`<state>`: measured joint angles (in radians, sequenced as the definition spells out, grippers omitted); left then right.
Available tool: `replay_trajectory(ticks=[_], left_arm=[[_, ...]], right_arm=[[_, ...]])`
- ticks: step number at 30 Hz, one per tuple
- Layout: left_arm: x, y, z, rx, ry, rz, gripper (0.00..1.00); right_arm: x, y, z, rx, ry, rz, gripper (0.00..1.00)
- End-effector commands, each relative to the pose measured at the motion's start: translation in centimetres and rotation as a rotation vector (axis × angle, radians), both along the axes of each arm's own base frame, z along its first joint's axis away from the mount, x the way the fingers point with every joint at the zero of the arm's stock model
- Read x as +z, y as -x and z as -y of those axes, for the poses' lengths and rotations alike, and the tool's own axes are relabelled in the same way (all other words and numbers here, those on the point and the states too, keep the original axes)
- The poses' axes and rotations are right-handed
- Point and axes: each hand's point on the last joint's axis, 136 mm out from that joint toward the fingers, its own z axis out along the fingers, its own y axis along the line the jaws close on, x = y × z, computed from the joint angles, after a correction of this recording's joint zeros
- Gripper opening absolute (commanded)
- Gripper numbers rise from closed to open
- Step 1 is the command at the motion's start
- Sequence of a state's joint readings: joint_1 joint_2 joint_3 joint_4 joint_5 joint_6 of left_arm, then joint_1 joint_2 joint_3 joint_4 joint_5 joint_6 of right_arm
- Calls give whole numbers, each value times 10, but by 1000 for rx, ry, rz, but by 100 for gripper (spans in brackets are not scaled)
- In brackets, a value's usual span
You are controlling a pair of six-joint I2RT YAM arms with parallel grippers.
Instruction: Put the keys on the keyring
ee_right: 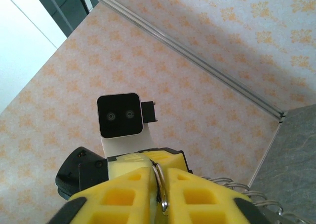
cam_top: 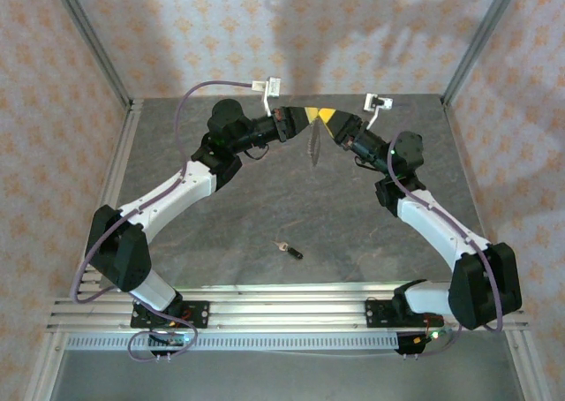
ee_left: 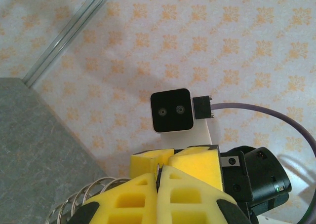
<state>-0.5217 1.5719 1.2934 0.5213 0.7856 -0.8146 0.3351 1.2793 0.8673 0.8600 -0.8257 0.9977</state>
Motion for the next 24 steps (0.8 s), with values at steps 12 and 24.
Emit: replay_trajectory(ticks=[12,24], left_arm=[[35,-10,-23,170,106,9,51],[20,-11,-26,293,177,-86,40]], right_arm=[[11,1,7,-40,-36,28,0],[11,-14,12,-82,-115,-20,0]])
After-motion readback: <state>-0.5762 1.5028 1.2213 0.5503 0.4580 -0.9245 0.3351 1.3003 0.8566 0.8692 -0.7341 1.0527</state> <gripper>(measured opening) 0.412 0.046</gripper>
